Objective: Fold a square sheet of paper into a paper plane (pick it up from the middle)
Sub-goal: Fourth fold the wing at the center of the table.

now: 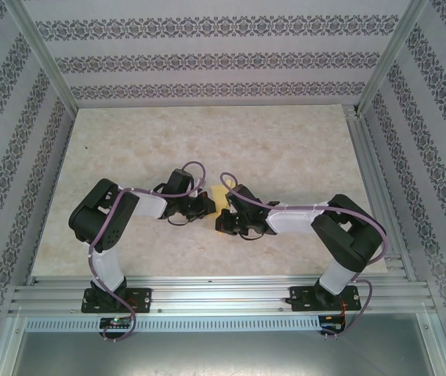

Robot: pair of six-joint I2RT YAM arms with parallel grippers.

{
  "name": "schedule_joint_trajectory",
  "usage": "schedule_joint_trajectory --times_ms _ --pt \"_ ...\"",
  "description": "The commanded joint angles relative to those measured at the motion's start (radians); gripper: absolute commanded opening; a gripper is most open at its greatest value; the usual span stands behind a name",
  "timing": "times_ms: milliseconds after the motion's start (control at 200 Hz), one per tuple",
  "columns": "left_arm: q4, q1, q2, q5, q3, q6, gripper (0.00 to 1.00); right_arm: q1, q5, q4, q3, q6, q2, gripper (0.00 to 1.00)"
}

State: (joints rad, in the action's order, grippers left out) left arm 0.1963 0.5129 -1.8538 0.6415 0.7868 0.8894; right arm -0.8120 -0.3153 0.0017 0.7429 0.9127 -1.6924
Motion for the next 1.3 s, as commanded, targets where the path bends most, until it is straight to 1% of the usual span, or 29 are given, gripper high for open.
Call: schedule_joint_trajectory --times_ms 0,105,290,435,565,639,734,849,924,979,1039,1129,1294 --pt "-0.090 -0.006 -0.023 -0.085 -0.011 -0.038 0.05 -0.013 -0.004 0.036 -0.027 0.026 -0.057 0.04" --pt "-0.092 -0.007 -0.026 -0.084 -0.010 -0.038 0.05 -0.022 0.007 -0.009 -0.015 0.013 -0.070 0.04" --pt "-0.090 -0.006 -0.024 -0.085 -0.012 -0.038 0.05 -0.029 0.050 -0.099 0.022 -0.018 0.015 0.04" --pt "-0.089 -0.006 -0.024 -0.085 -0.013 -0.038 0.04 -0.036 0.039 -0.082 0.022 -0.008 0.033 0.04" --pt "-0.085 -0.007 -0.026 -0.083 -0.013 -0.035 0.04 -0.038 0.034 -0.060 0.007 0.000 -0.026 0.04" --pt "-0.085 -0.006 -0.029 -0.081 -0.010 -0.036 0.04 -0.039 0.038 -0.080 0.009 -0.005 -0.056 0.04" --pt "-0.087 -0.006 -0.028 -0.080 -0.008 -0.035 0.04 -0.037 0.041 -0.086 0.012 -0.012 -0.017 0.03" --pt "-0.089 -0.006 -0.022 -0.081 -0.012 -0.037 0.04 0.010 0.039 -0.084 0.031 -0.031 0.089 0.04" --pt "-0.090 -0.007 -0.022 -0.081 -0.013 -0.038 0.04 0.067 0.041 -0.081 0.044 -0.051 0.145 0.04" --pt "-0.089 -0.006 -0.023 -0.083 -0.013 -0.037 0.04 0.106 0.047 -0.092 0.062 -0.076 0.155 0.04" --pt "-0.090 -0.006 -0.030 -0.082 -0.008 -0.037 0.04 0.155 0.047 -0.104 0.092 -0.105 0.135 0.04" --pt "-0.089 -0.006 -0.036 -0.080 -0.003 -0.036 0.04 0.196 0.019 -0.081 0.129 -0.123 0.086 0.03" --pt "-0.099 -0.006 -0.038 -0.080 0.004 -0.039 0.04 0.209 -0.025 -0.009 0.182 -0.106 -0.029 0.03"
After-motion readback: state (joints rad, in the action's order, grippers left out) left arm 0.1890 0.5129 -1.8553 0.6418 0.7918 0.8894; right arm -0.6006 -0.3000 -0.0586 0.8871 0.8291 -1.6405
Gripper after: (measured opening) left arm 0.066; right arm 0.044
